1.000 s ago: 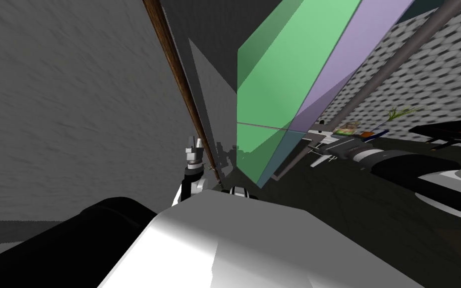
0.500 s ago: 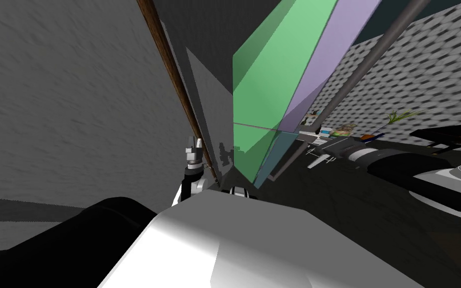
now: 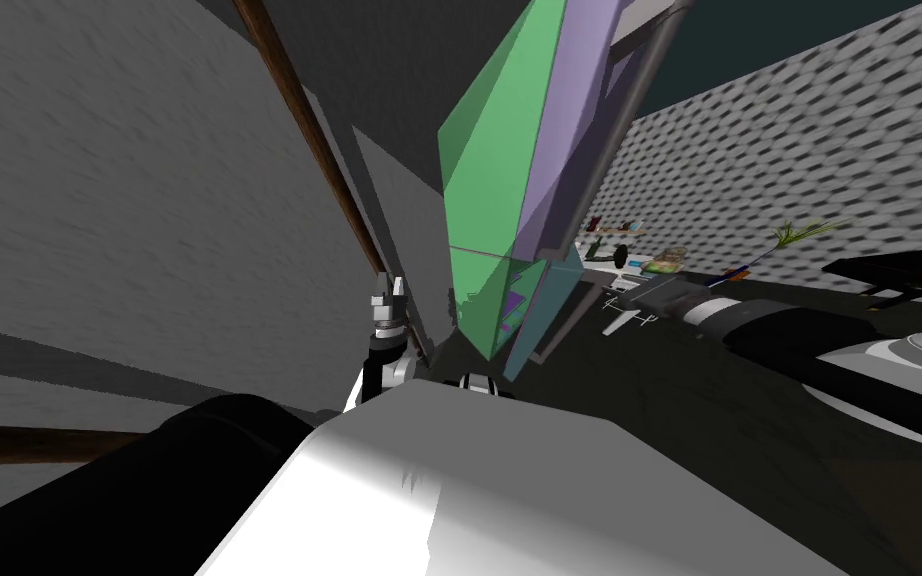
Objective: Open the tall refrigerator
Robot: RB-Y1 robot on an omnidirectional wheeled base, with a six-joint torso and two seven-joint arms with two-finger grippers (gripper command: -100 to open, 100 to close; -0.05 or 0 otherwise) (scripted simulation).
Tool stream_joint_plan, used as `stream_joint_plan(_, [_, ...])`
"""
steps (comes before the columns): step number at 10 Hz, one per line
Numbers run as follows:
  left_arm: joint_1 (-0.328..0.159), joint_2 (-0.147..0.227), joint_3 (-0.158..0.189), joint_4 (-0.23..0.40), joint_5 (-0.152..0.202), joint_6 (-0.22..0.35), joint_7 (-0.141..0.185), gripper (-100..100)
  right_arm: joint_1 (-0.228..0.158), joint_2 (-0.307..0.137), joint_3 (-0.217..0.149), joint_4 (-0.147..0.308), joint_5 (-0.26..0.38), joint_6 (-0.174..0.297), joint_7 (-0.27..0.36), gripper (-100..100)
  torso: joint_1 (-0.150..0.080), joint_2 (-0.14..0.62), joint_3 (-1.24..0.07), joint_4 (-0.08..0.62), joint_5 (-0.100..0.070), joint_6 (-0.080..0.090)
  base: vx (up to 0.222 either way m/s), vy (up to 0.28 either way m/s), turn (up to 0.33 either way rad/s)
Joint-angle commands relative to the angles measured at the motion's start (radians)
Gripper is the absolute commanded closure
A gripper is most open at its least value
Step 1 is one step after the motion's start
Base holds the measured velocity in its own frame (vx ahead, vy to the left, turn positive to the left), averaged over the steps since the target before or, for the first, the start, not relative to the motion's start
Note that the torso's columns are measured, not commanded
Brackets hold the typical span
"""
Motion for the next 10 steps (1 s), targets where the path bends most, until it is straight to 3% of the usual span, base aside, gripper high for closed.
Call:
stream_joint_plan(1, [0.0,0.0,0.0,0.0,0.0,0.0,0.0,0,-0.002,-0.011,-0.002,-0.032,-0.001,-0.012,0.001,100,0.004,0.0,0.0,0.0,0.001,0.0,-0.079,-0.279,0.055])
stream_joint_plan(5, [0.0,0.0,0.0,0.0,0.0,0.0,0.0,0,0.006,-0.008,-0.011,-0.104,0.005,-0.042,0.007,100,0.005,0.005,0.003,0.002,0.002,0.001,-0.067,-0.303,0.057])
stream_joint_plan(7, [0.0,0.0,0.0,0.0,0.0,0.0,0.0,0,-0.001,-0.004,-0.008,-0.088,0.006,-0.054,0.008,100,0.004,0.008,0.005,0.004,0.001,0.003,-0.029,-0.231,0.029])
stream_joint_plan(8, [0.0,0.0,0.0,0.0,0.0,0.0,0.0,0,-0.006,0.018,-0.007,-0.057,0.035,-0.023,0.032,-100,0.015,0.009,0.006,0.004,0.004,0.003,-0.001,0.092,-0.021])
stream_joint_plan(10, [0.0,-0.001,-0.001,0.0,0.0,0.0,0.0,0,-0.01,0.032,-0.005,-0.037,0.052,-0.005,0.047,-100,0.023,0.008,0.006,0.004,0.008,0.002,0.032,0.21,-0.04])
